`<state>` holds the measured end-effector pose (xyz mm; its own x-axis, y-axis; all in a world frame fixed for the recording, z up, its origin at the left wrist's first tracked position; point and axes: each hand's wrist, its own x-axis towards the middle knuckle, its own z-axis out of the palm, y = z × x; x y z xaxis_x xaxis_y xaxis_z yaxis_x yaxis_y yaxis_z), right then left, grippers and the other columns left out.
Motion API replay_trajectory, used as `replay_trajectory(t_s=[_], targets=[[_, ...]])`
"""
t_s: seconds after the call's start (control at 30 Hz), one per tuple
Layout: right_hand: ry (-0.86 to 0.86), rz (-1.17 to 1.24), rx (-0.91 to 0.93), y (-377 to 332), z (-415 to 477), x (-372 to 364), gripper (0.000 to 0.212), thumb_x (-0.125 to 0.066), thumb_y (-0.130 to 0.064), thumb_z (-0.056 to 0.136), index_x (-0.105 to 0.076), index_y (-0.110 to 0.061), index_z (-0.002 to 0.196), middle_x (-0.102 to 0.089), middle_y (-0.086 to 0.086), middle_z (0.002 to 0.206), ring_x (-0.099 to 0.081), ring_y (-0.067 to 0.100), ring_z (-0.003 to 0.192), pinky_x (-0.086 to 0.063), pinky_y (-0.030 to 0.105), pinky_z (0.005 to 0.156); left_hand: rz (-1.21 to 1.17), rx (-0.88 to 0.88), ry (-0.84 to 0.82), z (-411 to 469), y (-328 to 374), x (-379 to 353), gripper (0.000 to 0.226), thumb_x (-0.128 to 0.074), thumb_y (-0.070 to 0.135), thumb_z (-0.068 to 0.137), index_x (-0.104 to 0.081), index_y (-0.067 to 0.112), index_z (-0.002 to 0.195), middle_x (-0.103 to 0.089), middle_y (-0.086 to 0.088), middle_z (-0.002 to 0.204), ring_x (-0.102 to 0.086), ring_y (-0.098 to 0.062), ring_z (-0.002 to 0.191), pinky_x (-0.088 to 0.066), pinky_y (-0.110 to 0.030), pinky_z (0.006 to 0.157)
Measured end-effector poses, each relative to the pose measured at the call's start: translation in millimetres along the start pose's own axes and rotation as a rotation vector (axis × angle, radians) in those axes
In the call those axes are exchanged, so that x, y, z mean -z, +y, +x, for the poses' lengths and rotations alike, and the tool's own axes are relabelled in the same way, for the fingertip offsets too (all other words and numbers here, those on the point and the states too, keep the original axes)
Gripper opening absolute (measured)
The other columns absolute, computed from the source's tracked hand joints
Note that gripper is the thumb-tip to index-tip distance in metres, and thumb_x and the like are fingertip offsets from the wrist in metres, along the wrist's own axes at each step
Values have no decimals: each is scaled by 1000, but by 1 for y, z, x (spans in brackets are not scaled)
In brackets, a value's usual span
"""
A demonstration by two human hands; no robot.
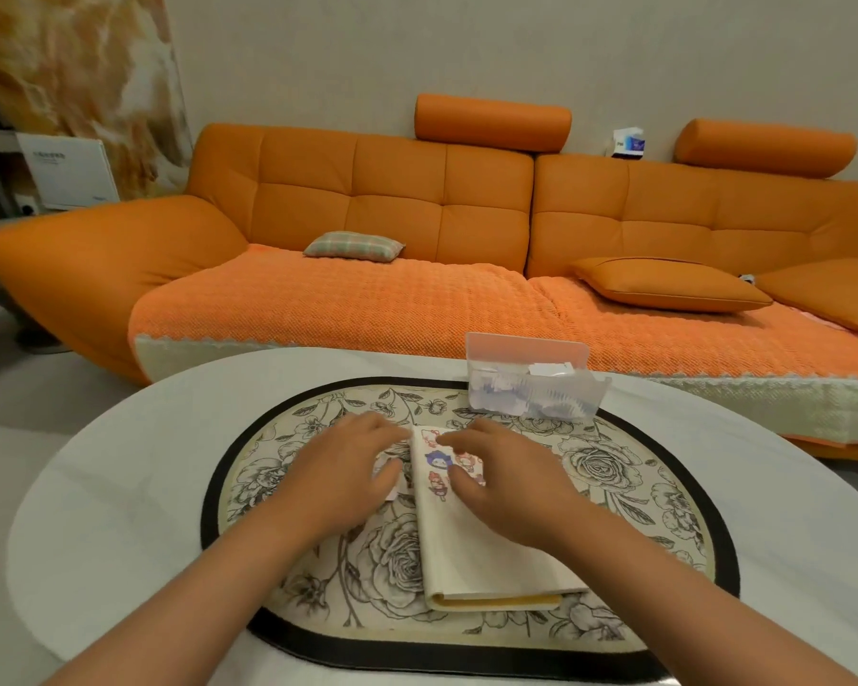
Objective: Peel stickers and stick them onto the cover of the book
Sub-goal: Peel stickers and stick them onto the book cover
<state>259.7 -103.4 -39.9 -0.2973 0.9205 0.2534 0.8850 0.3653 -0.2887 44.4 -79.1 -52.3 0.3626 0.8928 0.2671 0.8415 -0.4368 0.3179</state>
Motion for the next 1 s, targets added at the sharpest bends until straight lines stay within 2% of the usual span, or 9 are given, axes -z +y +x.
replay_trajectory(t_s=[0.13, 0.3, 0.47, 0.6, 0.73, 0.9, 1.0], targets=[[-29, 18, 70, -24, 20, -9, 35, -51, -43, 99, -60, -38, 132, -56, -16, 123, -57, 7, 96, -46, 30, 77, 109, 63, 6, -4, -21, 8, 40, -49, 32, 100, -51, 37, 140, -53, 15, 132, -48, -10, 124, -43, -32, 99], [-108, -93, 155, -38, 34, -26, 41, -55, -48, 96, -61, -34, 134, -56, -15, 128, -61, 12, 106, -50, 32, 81, 124, 77, -86, -10, -36, 10, 38, -50, 34, 100, -54, 36, 138, -52, 14, 133, -45, -11, 129, -43, -33, 101], [-154, -213, 200, -40, 40, -41, 37, -54, -51, 96, -66, -34, 126, -61, -10, 119, -58, 16, 106, -45, 31, 74, 66, 35, -201, -17, -40, 9, 36, -54, 40, 99, -57, 41, 134, -52, 17, 129, -45, -7, 123, -46, -33, 96], [-165, -211, 192, -40, 42, -43, 29, -54, -46, 97, -71, -34, 118, -64, -10, 112, -58, 16, 103, -48, 32, 75, 71, 1, -218, -17, -40, 6, 34, -54, 41, 98, -59, 40, 132, -53, 16, 128, -42, -7, 124, -44, -31, 96], [-147, -250, 205, -40, 41, -45, 30, -43, -35, 102, -71, -30, 113, -65, -8, 110, -58, 19, 101, -49, 33, 75, 87, -2, -210, -17, -39, 6, 34, -54, 42, 99, -60, 39, 132, -53, 14, 128, -43, -8, 124, -44, -32, 95], [-59, -135, 83, -42, 38, -36, 25, -47, -34, 102, -70, -29, 110, -65, -11, 108, -62, 14, 94, -49, 31, 74, 52, 33, -190, -16, -38, 5, 32, -54, 43, 99, -60, 36, 130, -54, 14, 125, -47, -9, 121, -47, -33, 94], [-16, 65, -82, -39, 37, -27, 18, -55, -34, 99, -73, -30, 100, -70, -14, 100, -64, 6, 84, -51, 27, 70, -103, 133, -88, -14, -35, 8, 29, -54, 32, 100, -59, 34, 128, -59, 17, 124, -56, -6, 111, -51, -35, 95]])
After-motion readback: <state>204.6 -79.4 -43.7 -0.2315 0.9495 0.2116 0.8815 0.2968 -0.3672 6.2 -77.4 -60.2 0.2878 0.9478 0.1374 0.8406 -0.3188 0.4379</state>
